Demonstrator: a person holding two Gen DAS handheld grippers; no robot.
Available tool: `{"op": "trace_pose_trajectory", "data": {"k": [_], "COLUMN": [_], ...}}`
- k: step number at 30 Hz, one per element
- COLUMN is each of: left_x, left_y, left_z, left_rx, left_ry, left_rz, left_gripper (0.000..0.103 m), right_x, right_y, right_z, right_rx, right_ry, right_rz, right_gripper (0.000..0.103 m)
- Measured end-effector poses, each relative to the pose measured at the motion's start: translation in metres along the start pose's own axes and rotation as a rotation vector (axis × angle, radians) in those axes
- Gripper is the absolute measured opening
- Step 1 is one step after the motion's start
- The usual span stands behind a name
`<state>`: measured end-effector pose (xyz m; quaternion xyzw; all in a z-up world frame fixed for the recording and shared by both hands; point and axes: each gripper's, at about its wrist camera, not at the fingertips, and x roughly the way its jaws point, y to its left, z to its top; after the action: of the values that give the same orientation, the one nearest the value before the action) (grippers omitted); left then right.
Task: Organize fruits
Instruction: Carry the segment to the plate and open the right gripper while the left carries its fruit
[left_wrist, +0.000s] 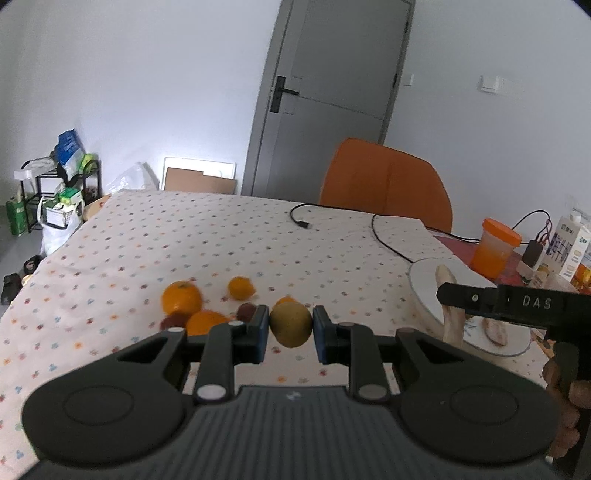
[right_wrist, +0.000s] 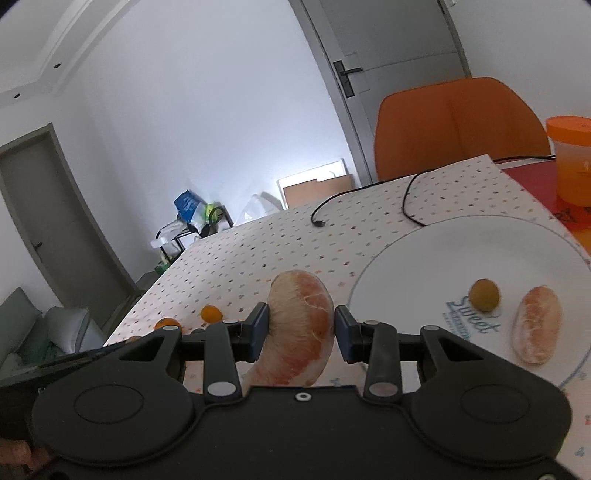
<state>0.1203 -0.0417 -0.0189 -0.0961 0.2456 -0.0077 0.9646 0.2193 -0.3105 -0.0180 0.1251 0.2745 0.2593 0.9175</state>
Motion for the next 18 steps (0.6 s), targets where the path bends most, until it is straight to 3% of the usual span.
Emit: {"op": "trace_pose_trajectory", "data": {"k": [18], "left_x": [0.027], "left_y": [-0.045], "left_z": [0.008], "left_rx": [0.054], "left_ry": [0.012], "left_rz": [-0.063], "left_gripper": [0.024], "right_x": [-0.016], "right_y": [-0.054], "right_z": [0.009], "right_rx": [0.043], "right_ry": [-0.063], "right_rz": [-0.108], "right_gripper": [0.037]}}
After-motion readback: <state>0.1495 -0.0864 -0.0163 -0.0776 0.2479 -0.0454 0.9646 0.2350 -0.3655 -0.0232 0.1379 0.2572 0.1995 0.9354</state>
